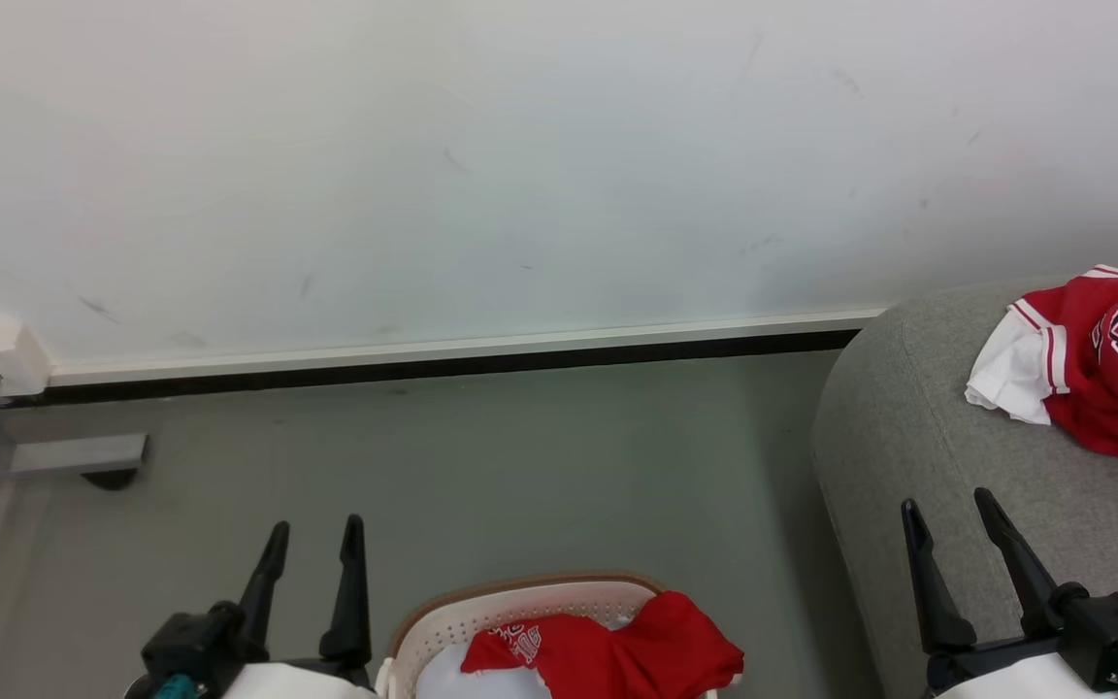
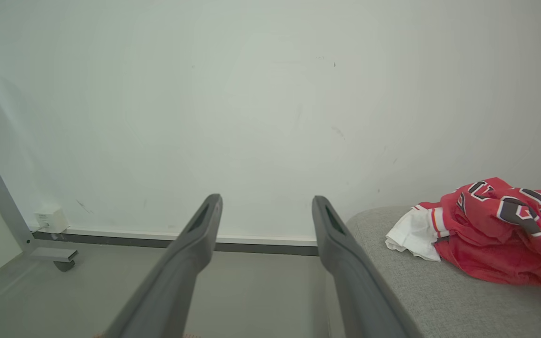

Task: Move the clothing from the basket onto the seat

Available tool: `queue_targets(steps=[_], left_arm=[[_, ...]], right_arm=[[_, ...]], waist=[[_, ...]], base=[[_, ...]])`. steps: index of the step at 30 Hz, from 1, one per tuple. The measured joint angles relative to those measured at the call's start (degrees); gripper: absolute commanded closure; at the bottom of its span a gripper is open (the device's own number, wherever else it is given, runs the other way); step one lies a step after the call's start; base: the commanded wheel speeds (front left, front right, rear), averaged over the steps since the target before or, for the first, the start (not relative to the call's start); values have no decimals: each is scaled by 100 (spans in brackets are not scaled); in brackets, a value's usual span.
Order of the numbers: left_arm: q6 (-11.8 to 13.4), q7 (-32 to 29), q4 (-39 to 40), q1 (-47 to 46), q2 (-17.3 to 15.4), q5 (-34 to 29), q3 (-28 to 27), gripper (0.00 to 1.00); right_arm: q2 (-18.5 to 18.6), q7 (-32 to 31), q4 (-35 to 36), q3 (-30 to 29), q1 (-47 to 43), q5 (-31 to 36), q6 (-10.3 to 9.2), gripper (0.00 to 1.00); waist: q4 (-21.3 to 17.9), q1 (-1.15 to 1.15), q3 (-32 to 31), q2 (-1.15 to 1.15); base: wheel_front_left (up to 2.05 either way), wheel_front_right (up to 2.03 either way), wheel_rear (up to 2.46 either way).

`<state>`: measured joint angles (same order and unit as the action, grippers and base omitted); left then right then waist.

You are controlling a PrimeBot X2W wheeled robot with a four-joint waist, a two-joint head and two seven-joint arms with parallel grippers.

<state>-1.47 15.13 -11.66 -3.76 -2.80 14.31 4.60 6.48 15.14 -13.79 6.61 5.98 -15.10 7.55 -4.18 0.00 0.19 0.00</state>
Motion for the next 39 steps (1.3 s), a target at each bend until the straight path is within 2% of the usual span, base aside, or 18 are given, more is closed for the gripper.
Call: queue_targets(steps=[9,20,24,29,34,39], left_arm=[[-1,0,-11,-5,0,0,4,0],[-105,0,-204,-252,1,-14,138,0],[-160,0,-476,-428,1,-31,276,0],[-264,0,-880,-789,3,-367,492,0],[-412,0,-1553,-1180,-11,-567,708,0],[-506,0,-2254,-1754,-160,-767,965,0]], right_arm=[[-11,0,-55,46,16,-49,1,0],[40,0,-65,14,305,-162,0,0],[37,0,-38,-78,420,-182,0,0],[27,0,11,-136,571,-200,0,0],[30,1,81,-199,712,-233,0,0],[22,0,170,-328,907,-266,0,0]], waist=[[-48,0,8,0],[-421,0,336,0],[-633,0,517,0],[-899,1,802,0],[-1138,1,1170,0],[-1345,1,1623,0]], base=[[0,0,0],[0,0,0],[0,0,0],[0,0,0],[0,0,0],[0,0,0]])
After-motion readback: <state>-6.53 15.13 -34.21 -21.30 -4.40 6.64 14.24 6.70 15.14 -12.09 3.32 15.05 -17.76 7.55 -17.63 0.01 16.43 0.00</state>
